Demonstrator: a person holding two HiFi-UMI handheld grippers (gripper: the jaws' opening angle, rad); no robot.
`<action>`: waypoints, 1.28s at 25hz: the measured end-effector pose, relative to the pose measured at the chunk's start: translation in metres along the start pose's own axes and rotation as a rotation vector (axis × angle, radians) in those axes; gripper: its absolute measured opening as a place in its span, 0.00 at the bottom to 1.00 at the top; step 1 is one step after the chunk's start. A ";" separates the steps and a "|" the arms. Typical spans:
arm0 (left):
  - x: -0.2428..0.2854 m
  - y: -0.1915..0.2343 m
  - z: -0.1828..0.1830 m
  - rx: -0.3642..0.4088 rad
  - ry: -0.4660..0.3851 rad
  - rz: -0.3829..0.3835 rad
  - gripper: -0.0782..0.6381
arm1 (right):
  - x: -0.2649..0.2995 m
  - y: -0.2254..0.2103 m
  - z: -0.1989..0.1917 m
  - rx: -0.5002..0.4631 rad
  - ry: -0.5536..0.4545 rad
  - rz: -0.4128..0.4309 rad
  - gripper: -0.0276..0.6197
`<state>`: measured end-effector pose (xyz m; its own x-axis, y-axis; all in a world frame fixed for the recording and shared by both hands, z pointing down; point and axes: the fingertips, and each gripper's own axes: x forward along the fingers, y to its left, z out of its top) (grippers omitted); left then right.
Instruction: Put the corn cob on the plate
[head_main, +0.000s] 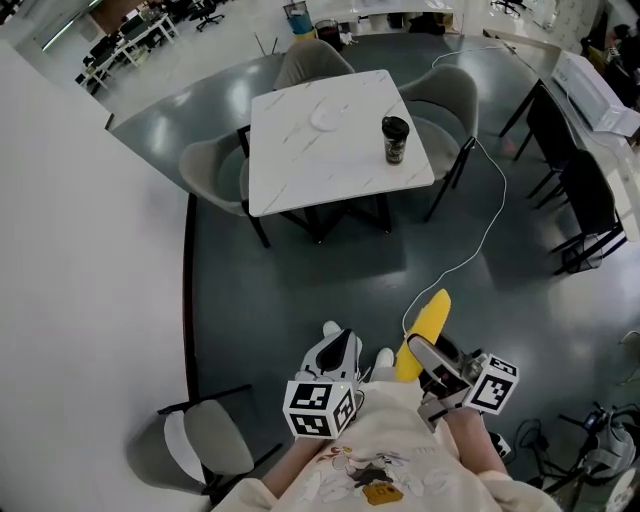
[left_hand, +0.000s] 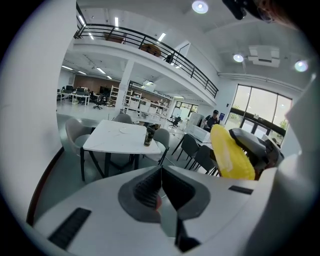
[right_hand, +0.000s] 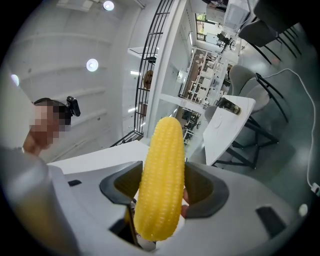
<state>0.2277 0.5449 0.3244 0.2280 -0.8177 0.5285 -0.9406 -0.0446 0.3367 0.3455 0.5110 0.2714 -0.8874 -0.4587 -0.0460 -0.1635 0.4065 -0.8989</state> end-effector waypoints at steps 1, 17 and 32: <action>0.001 0.003 0.003 -0.004 -0.004 0.003 0.12 | 0.003 0.000 0.002 -0.001 0.002 0.000 0.44; 0.088 0.108 0.082 -0.057 0.020 -0.029 0.12 | 0.146 -0.044 0.041 -0.010 0.038 -0.066 0.44; 0.138 0.208 0.183 -0.023 0.001 -0.102 0.12 | 0.277 -0.056 0.083 -0.049 -0.039 -0.112 0.44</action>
<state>0.0178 0.3179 0.3245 0.3227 -0.8092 0.4910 -0.9064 -0.1149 0.4065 0.1445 0.2955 0.2733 -0.8452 -0.5333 0.0357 -0.2822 0.3886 -0.8771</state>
